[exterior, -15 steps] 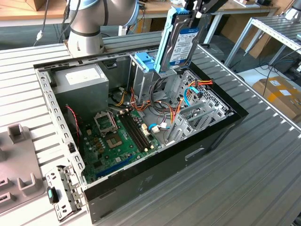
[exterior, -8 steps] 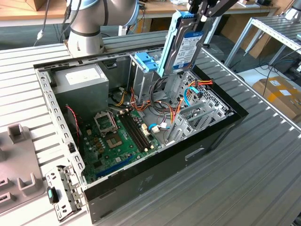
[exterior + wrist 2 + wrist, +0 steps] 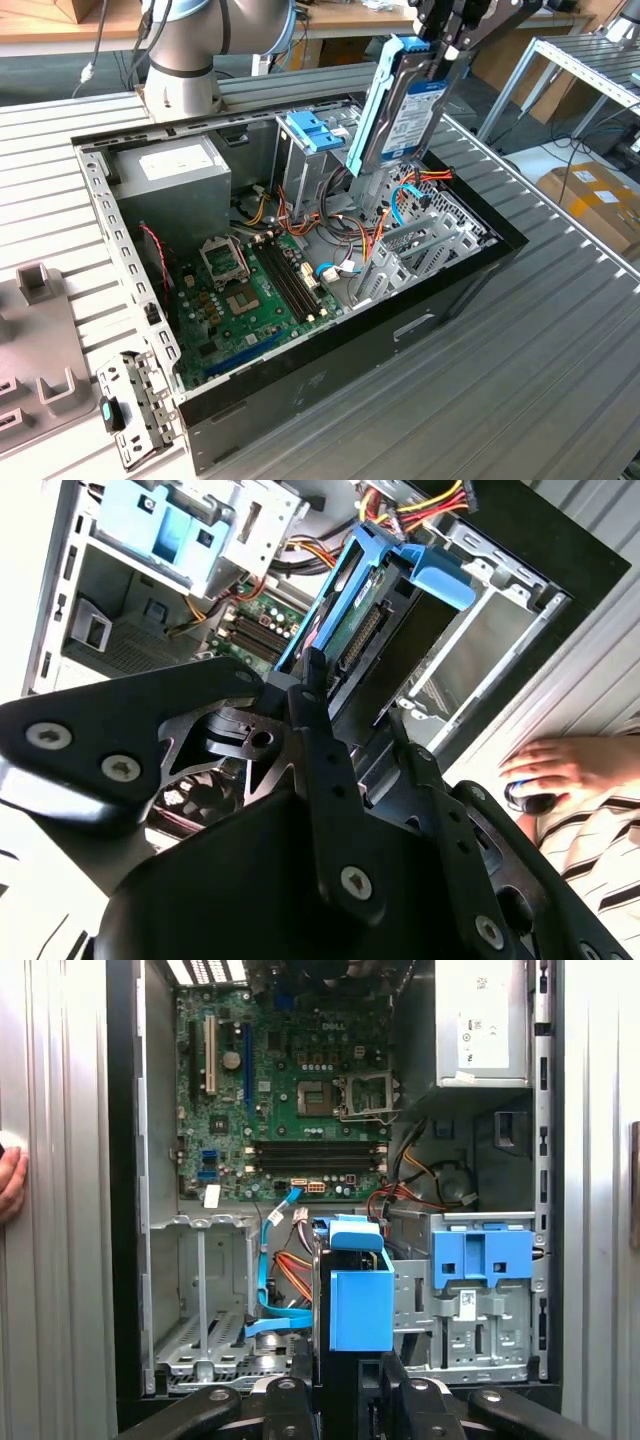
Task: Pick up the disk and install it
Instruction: 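Pick up the disk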
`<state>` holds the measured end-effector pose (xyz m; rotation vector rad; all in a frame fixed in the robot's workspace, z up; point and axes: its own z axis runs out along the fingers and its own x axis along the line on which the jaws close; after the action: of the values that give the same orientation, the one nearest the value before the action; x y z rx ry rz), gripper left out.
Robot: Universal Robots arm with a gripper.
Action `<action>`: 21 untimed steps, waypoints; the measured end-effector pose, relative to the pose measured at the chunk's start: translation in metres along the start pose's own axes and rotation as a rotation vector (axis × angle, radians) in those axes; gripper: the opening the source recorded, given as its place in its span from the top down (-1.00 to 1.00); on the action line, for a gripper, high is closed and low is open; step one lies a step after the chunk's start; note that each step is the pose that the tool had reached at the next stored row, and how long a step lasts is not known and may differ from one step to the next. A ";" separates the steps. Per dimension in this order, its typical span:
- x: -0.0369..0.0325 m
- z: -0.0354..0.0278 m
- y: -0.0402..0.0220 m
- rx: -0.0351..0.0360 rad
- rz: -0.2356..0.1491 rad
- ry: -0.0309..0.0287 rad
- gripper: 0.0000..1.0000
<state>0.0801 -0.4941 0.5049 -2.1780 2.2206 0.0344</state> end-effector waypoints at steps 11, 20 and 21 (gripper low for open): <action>0.0290 -0.0010 -0.0006 0.0000 0.000 -0.0001 0.30; 0.0524 -0.0020 -0.0012 0.0000 0.000 0.0000 0.30; 0.0552 -0.0020 -0.0013 0.0000 0.000 -0.0001 0.30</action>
<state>0.0803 -0.5493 0.5048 -2.1779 2.2205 0.0345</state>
